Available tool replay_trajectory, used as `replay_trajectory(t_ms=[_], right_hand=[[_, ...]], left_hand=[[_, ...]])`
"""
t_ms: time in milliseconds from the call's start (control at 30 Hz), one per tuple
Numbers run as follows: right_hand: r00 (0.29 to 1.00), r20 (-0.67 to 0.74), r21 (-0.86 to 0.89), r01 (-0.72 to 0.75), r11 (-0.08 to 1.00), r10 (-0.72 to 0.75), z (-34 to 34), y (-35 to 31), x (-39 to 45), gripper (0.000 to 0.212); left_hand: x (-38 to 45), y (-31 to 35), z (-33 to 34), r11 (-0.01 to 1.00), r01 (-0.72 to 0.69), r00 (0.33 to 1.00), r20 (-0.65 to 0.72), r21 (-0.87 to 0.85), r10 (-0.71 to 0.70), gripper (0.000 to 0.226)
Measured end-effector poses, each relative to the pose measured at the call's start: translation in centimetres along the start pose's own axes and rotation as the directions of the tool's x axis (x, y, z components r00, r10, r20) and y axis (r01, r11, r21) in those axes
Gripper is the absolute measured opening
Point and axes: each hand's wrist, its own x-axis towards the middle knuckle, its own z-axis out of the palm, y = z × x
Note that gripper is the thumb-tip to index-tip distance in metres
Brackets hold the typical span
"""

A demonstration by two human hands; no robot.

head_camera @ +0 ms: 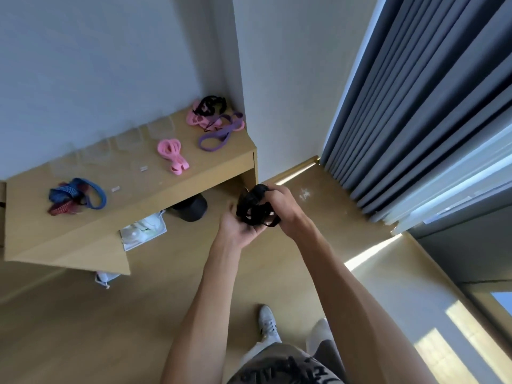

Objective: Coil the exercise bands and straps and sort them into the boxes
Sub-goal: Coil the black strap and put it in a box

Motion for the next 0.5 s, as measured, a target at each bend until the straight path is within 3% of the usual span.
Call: replay_trajectory(t_ms=[67, 133, 200, 267, 333, 400, 500], right_hand=[[0.998, -0.06, 0.037, -0.023, 0.999, 0.025, 0.7, 0.5, 0.5, 0.026], [0.988, -0.144, 0.076, -0.044, 0.996, 0.054, 1.2, 0.9, 1.4, 0.022], [0.96, -0.258, 0.113, -0.08, 0.99, 0.107, 1.7, 1.1, 2.7, 0.018], [0.937, -0.316, 0.105, -0.124, 0.987, 0.151, 2.3, 1.0, 4.1, 0.021], [0.96, -0.239, -0.009, -0.156, 0.988, 0.149, 2.8, 0.7, 5.7, 0.04], [0.99, -0.068, -0.208, -0.134, 0.969, 0.122, 3.2, 0.1, 7.7, 0.064], [1.0, 0.027, -0.269, 0.004, 0.963, 0.004, 4.6, -2.0, 10.3, 0.07]], left_hand=[[0.1, 1.6, 0.2, 0.995, -0.087, 0.996, -0.018, 0.041, 0.088, 0.058], [0.4, 2.9, 0.0, 0.945, -0.174, 0.971, -0.113, 0.277, 0.211, 0.044], [0.9, 4.0, -0.3, 0.815, -0.192, 0.915, -0.2, 0.547, 0.35, 0.032], [1.3, 5.0, -0.4, 0.674, -0.211, 0.861, -0.192, 0.708, 0.472, 0.015], [1.6, 6.1, -0.4, 0.527, -0.283, 0.822, -0.081, 0.801, 0.564, 0.004], [1.8, 7.7, -0.1, 0.401, -0.334, 0.783, 0.013, 0.853, 0.622, 0.003], [1.7, 11.0, 1.1, 0.236, -0.325, 0.701, 0.065, 0.916, 0.71, 0.009]])
